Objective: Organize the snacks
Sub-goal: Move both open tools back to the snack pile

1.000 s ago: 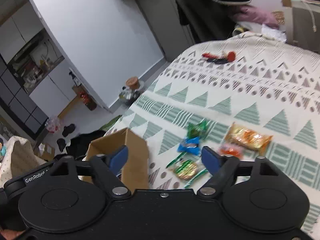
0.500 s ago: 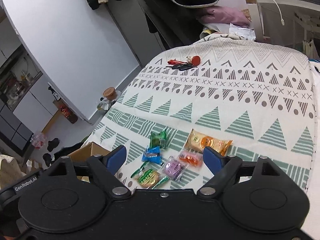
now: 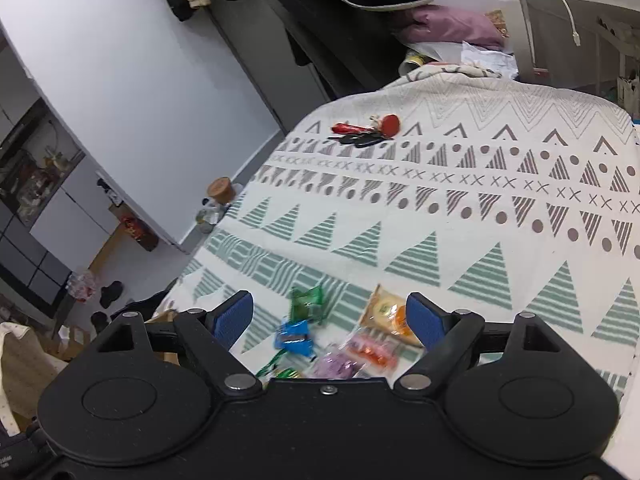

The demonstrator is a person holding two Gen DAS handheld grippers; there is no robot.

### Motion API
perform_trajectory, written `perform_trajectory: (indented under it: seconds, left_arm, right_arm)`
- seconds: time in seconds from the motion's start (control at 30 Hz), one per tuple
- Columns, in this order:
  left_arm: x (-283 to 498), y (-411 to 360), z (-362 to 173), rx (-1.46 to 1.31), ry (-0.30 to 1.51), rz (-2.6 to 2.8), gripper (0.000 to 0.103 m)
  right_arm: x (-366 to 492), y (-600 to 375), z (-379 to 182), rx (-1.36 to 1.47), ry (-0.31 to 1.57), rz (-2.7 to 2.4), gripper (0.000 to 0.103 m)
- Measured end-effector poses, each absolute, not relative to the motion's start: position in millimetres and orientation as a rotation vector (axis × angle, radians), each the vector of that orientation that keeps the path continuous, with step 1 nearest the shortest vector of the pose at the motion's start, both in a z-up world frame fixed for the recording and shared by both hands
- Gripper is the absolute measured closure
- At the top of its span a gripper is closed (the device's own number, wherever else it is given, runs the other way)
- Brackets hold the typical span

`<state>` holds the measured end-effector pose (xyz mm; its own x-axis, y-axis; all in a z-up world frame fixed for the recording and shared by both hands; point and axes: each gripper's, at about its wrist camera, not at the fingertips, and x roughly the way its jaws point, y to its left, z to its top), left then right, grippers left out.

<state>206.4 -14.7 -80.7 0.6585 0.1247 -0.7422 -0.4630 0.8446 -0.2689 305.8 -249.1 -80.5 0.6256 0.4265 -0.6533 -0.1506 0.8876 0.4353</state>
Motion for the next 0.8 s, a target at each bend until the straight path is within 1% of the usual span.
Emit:
perform_trajectory:
  seconds: [0.27, 0.57, 0.6, 0.67, 0.8]
  left_arm:
    - [239.2, -33.2, -98.2, -0.467, 0.808, 0.361, 0.021]
    - [263.7, -40.9, -144.8, -0.478, 0.902, 0.404, 0.025]
    - [265.7, -42.2, -148.8, -0.472, 0.908, 0.410, 0.027]
    - [271.2, -44.5, -158.2, -0.469, 0.924, 0.415, 0.029]
    - [281.2, -48.7, -176.2, -0.473, 0.967, 0.443, 0.031]
  right_arm:
    - [333.9, -265.4, -105.2, 0.383, 0.877, 0.295, 0.023]
    - [360.3, -266.5, -130.7, 0.378, 0.916, 0.312, 0.026]
    - [363.7, -266.9, -135.3, 0.380, 0.927, 0.311, 0.029]
    - [367.9, -265.4, -143.1, 0.380, 0.950, 0.318, 0.032]
    - [375.3, -262.6, -155.6, 0.352, 0.974, 0.319, 0.033]
